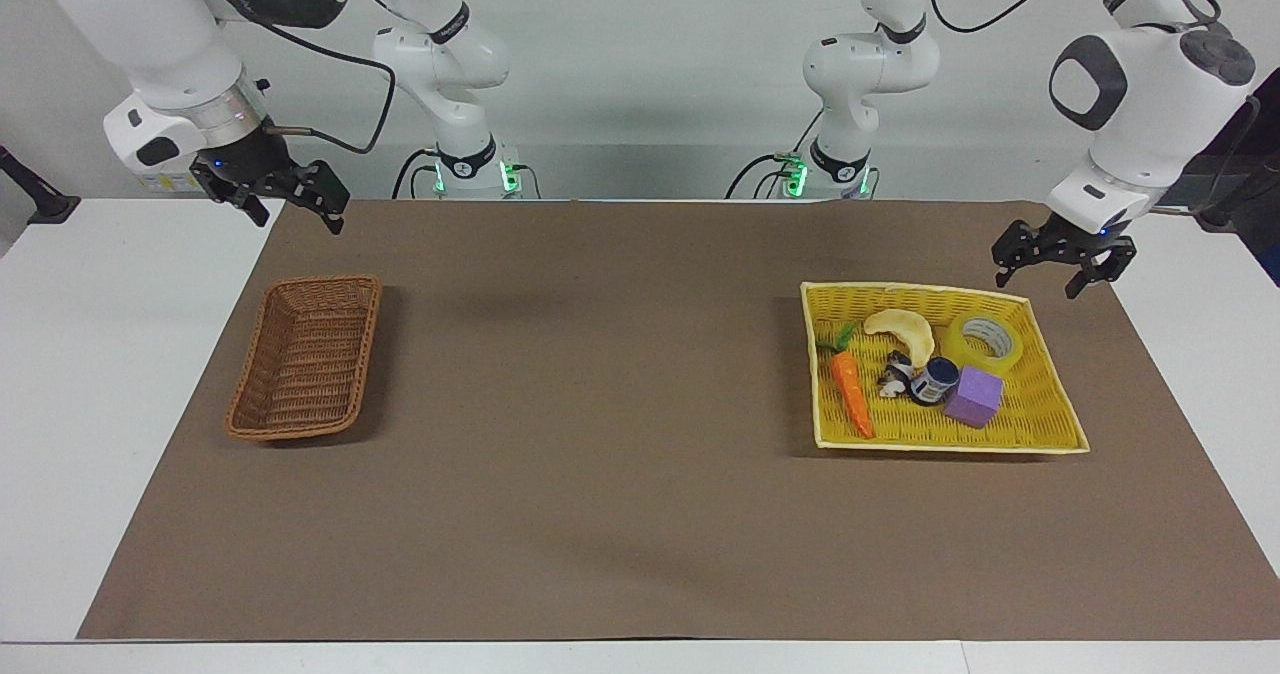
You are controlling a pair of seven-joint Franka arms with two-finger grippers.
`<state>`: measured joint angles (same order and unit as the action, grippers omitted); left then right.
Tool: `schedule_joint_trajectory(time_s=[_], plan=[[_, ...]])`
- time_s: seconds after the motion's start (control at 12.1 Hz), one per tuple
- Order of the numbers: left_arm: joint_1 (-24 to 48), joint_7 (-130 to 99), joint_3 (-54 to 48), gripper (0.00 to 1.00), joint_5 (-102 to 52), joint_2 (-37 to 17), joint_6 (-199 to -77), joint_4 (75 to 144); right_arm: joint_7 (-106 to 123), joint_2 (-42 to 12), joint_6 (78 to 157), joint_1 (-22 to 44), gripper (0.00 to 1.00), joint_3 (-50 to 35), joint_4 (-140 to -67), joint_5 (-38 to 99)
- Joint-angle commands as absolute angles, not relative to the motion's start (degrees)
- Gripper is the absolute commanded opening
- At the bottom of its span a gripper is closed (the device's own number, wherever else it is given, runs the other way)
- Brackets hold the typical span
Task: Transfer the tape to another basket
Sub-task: 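Reach the left gripper into the yellow basket to the tape roll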
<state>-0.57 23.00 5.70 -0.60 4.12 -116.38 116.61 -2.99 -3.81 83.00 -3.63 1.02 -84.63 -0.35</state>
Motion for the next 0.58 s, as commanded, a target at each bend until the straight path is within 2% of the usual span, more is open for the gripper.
schedule_joint_trajectory(time_s=[0.0, 0.5], plan=[[-2.36, 26.71, 5.71, 1.0, -1.49, 6.24, -121.9, 123.13, -4.04, -3.08, 82.35, -3.87, 1.0, 0.7, -85.17, -0.35], [-4.48, 33.83, 5.71, 1.0, -1.49, -1.92, -132.53, 127.27, -4.13, -2.81, 82.0, -4.04, 1.0, 0.79, -85.78, -0.26]])
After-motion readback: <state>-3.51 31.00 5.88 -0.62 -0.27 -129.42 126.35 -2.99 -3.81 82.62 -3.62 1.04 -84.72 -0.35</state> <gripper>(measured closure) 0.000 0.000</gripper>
